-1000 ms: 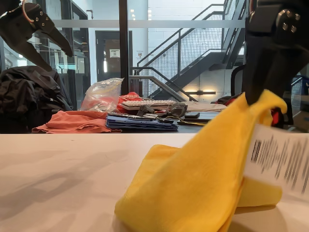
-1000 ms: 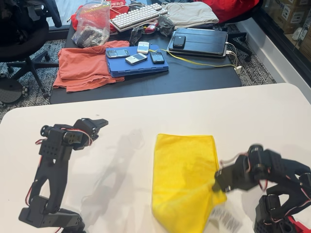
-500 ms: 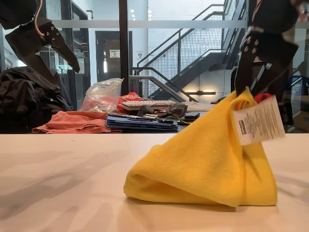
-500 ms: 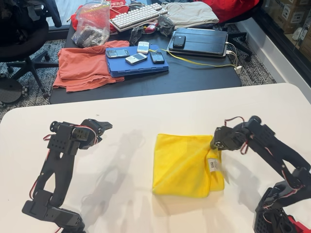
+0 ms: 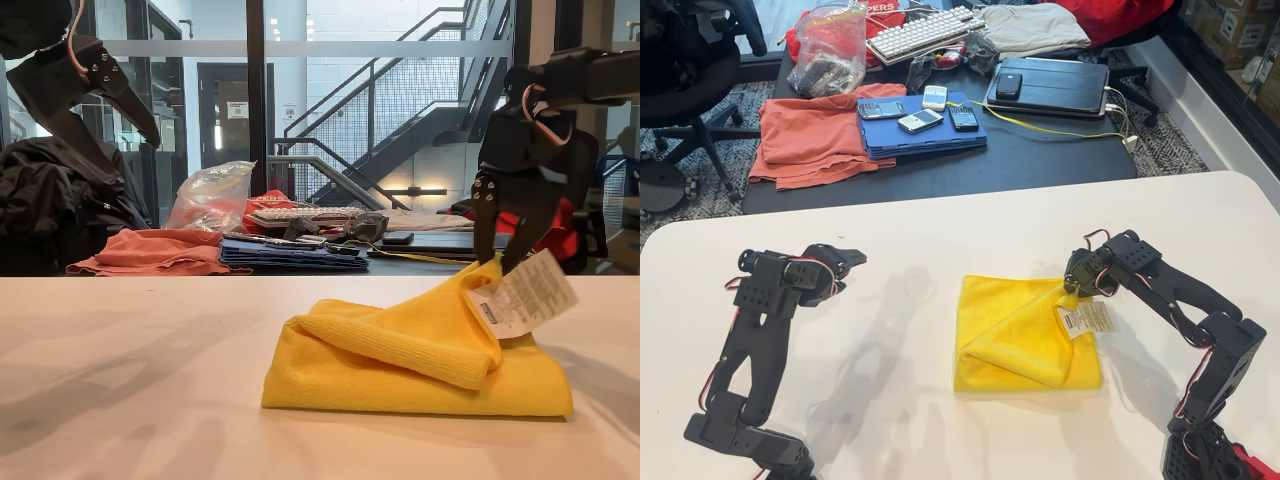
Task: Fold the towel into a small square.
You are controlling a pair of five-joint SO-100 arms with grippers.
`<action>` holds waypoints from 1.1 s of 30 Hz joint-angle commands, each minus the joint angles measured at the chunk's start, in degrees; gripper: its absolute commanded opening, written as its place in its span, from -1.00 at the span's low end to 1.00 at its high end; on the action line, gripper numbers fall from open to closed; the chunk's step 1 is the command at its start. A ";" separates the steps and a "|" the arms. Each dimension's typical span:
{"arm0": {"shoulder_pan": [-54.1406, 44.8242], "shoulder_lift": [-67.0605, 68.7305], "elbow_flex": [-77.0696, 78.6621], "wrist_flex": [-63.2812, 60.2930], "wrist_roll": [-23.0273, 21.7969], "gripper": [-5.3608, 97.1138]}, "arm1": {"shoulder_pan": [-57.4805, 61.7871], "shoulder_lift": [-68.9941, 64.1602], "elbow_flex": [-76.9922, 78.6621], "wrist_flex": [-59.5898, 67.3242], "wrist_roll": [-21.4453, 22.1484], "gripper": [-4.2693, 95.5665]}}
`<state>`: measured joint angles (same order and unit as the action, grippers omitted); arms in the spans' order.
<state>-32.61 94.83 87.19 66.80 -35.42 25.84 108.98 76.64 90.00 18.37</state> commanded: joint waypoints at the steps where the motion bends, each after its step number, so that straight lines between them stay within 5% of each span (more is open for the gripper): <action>1: 1.32 -0.53 -1.49 -3.25 0.18 -0.90 | 0.26 0.44 -0.88 -0.35 0.09 -0.45; 8: 2.90 -9.58 -0.62 -6.42 0.09 -0.80 | 0.26 0.79 -0.88 -0.35 0.09 -0.44; 12: 2.99 -10.63 -2.72 -0.09 0.18 -0.48 | 0.70 1.05 -0.88 -0.26 0.09 -0.43; 18: 5.98 -5.45 -13.71 -6.94 0.00 -0.12 | 4.92 1.14 -0.88 0.62 0.09 -0.43; 27: 18.54 -2.55 -18.46 -1.41 -11.87 -0.19 | 5.45 2.90 -0.97 0.44 0.09 -0.43; 33: 21.27 13.01 -20.39 0.70 -7.73 -0.25 | 11.60 1.58 -1.58 -1.93 -0.79 -0.45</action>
<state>-11.78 103.97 68.47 67.41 -43.51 35.33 110.39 76.55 89.03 17.58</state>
